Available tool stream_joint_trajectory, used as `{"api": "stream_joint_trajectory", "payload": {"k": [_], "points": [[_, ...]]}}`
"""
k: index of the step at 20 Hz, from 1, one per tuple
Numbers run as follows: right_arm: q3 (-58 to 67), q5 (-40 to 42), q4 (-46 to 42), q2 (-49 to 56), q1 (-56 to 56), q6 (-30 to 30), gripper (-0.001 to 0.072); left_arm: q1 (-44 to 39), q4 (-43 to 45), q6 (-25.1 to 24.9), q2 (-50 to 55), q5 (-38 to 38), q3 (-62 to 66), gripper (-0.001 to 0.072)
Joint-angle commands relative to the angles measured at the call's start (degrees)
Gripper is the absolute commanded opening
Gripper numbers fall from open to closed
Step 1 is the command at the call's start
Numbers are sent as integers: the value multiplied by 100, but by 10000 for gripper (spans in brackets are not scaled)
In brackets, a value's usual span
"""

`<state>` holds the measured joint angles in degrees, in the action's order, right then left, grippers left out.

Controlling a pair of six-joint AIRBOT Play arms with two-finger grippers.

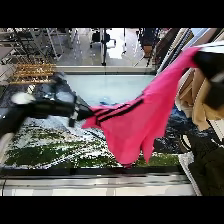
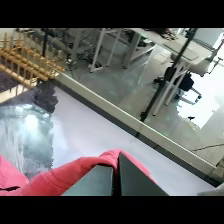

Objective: Fold the clothes and pants, and hang the long-sleeved shirts on hangers.

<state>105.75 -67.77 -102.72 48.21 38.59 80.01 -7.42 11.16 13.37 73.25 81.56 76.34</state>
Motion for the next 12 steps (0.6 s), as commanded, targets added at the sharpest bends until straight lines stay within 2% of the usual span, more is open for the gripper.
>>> {"api": "stream_joint_trajectory", "payload": {"k": [1, 3, 5, 7, 9, 10, 12], "points": [[7, -573, -181, -634, -2, 404, 9, 411, 13, 1226, -1493, 219, 682, 9], [7, -656, -66, -1023, -2, 479, 9, 448, 17, 1493, -2218, -9, 1311, 9], [7, -378, 50, -1355, -2, 476, 9, 448, 24, 1827, -2804, -581, 1788, 9], [7, 328, 76, -1554, -2, 476, 9, 448, 55, 1934, -3261, -1272, 1961, 9], [7, 1121, -2, -1526, -2, 426, 9, 448, 505, 2065, -3504, -1908, 1958, 9], [7, 1329, -175, -1401, -2, 413, 9, 448, 994, 2404, -3501, -2151, 1956, 9], [-28, 1139, -732, -944, -4, 341, 9, 448, 2124, 3314, -3237, -2286, 1891, 9]]}}
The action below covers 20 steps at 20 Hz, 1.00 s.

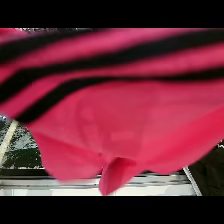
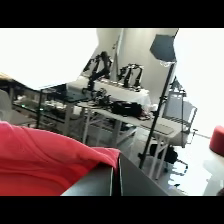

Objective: Fold the clothes and pants, and hang the long-sleeved shirts on hangers.

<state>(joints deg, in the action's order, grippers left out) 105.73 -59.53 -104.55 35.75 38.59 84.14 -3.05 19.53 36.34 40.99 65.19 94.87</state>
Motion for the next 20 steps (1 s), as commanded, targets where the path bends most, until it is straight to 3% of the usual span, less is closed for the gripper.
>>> {"api": "stream_joint_trajectory", "payload": {"k": [1, 3, 6, 8, 11, 12, 13, 14, 15, 18, 20], "points": [[-83, 15, -966, 643, -4, -61, 9, 11, 1827, 1508, 258, -629, -79, 9], [-310, -640, -1502, 1464, -72, 81, 8, 11, 2511, 1998, 953, -564, -448, 9], [-887, -645, -1156, 2761, -1058, 173, 8, 35, 2658, 2026, 2396, -581, -997, 9], [-1174, 258, -715, 3670, -1867, 190, 8, 55, 2677, 2026, 3639, -791, -1023, 11], [-1209, 2428, 457, 5073, -2789, 122, 8, 52, 2629, 2033, 5123, -2096, -999, 37], [-1209, 3091, 909, 5482, -3001, 149, 13, 52, 2634, 2133, 5473, -2341, -905, 204], [-1185, 3370, 1392, 5786, -3178, 260, 183, 98, 2634, 2361, 5685, -2337, -780, 454], [-1132, 3209, 1851, 5963, -3331, 376, 425, 168, 2636, 2623, 5786, -2186, -673, 635], [-1128, 2739, 2382, 6024, -3491, 380, 575, 256, 2638, 2671, 5770, -1941, -638, 683], [-1130, 417, 3156, 5984, -3832, -396, 578, 656, 2830, 2769, 5630, -640, -616, 682], [-1213, -1139, 3364, 5930, -3998, -756, 575, 973, 3027, 3462, 5652, 256, -625, 682]]}}
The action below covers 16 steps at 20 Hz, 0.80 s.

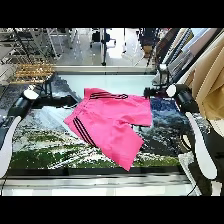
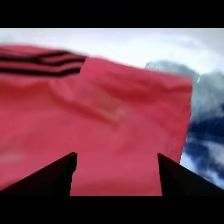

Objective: Fold the clothes and pants, and hang the long-sleeved shirts on hangers.

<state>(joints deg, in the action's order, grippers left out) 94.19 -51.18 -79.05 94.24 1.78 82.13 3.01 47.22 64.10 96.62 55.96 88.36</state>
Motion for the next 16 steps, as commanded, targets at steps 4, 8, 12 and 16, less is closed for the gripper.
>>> {"api": "stream_joint_trajectory", "payload": {"k": [4, 8, 12, 16], "points": [[-1226, -3364, 1469, -479, -501, -682, 560, 791, 424, 1043, 98, 2085, -181, 673], [-3209, -2358, 2295, -1255, -463, -1150, 560, 769, 682, 1224, 98, 2258, -485, 673], [-3622, -1014, 2291, -1062, -9, -2033, 574, 481, 579, 1224, 94, 2339, -520, 673], [-3191, -293, 1661, -407, 398, -2164, 535, 236, 501, 1222, 94, 2339, -520, 673]]}}
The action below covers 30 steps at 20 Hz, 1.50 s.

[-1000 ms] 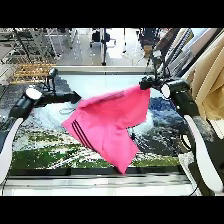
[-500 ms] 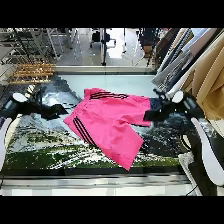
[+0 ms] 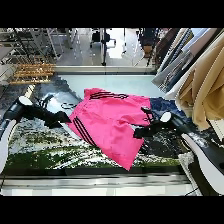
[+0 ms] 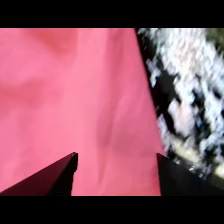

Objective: Fold the clothes and pants, and hang the long-sleeved shirts on hangers.

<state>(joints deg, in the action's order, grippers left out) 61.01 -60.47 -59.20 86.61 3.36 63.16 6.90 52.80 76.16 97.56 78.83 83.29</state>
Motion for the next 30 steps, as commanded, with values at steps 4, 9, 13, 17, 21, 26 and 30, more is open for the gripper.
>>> {"api": "stream_joint_trajectory", "payload": {"k": [4, 9, 13, 17, 21, 26, 30], "points": [[1001, 831, -1438, 750, 166, -400, 8, -195, -55, 13, 2, 15, -13, 673], [2321, 2153, -1620, 785, -761, 1998, 403, -240, -55, 20, 125, -719, -15, 673], [1987, -922, -140, 715, -1757, 1104, 497, -291, -55, 496, 439, -699, -15, 673], [-348, -1567, 1019, -223, -2527, 476, 446, -450, -57, 898, 758, -623, -15, 673], [-1764, -1178, 1464, -719, -2769, -35, 480, -649, -190, 1261, 935, -1051, -15, 673], [-1838, -675, 2361, -221, -2415, -774, 474, -754, -549, 1257, 964, -1552, -15, 96], [-1729, 258, 3211, -92, -2269, -1045, 77, -734, -555, 1189, 957, -1515, -13, 13]]}}
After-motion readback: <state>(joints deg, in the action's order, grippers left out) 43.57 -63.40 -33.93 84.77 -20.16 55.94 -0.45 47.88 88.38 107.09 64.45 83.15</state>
